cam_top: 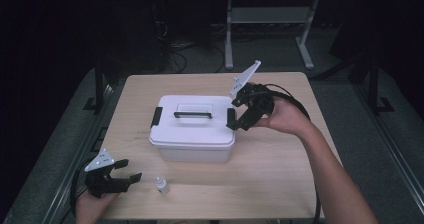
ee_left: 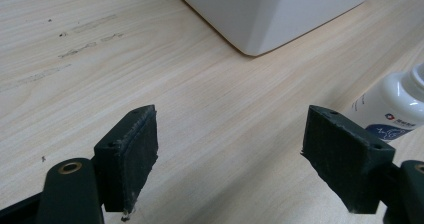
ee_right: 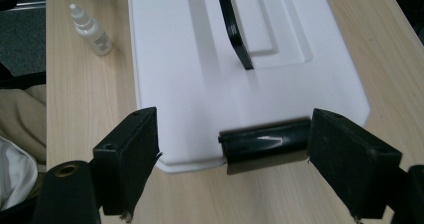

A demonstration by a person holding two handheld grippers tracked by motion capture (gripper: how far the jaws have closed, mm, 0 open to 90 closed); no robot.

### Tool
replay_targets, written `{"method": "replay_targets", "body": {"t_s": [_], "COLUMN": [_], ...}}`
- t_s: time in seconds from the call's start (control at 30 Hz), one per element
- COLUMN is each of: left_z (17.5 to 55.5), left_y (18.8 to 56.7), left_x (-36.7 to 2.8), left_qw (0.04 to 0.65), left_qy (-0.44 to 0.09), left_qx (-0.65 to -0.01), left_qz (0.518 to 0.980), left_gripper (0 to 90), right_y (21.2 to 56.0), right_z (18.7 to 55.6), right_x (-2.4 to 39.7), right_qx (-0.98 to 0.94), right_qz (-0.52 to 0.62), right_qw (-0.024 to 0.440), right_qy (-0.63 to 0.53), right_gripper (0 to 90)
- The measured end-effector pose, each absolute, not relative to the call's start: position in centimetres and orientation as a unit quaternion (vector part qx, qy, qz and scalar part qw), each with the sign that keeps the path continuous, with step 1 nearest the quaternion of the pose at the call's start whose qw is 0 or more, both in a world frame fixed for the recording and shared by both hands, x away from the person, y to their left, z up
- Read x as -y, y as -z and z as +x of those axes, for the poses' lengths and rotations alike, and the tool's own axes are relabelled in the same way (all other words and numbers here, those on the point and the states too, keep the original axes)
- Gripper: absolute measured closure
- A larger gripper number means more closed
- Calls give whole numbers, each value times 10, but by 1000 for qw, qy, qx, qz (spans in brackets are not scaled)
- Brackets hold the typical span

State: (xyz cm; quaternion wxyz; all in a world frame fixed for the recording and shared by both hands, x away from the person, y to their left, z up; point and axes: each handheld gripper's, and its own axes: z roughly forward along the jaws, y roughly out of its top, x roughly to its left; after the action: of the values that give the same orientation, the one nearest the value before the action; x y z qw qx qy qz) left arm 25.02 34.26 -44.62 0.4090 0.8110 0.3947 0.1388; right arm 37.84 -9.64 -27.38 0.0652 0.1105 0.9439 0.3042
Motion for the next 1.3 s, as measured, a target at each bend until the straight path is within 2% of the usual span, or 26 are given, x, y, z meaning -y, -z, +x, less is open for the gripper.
{"method": "replay_targets", "body": {"t_s": [1.3], "left_z": [250], "left_y": [443], "left_x": [-345], "left_qw": [416], "left_qy": [-141], "left_qx": [-394], "left_qz": [807], "left_gripper": [220], "right_y": [268], "right_z": [396], "right_x": [38], "right_qx": [-957], "right_qz": [69], "right_qw": [47], "right_qy": [-279], "right_gripper": [219]}}
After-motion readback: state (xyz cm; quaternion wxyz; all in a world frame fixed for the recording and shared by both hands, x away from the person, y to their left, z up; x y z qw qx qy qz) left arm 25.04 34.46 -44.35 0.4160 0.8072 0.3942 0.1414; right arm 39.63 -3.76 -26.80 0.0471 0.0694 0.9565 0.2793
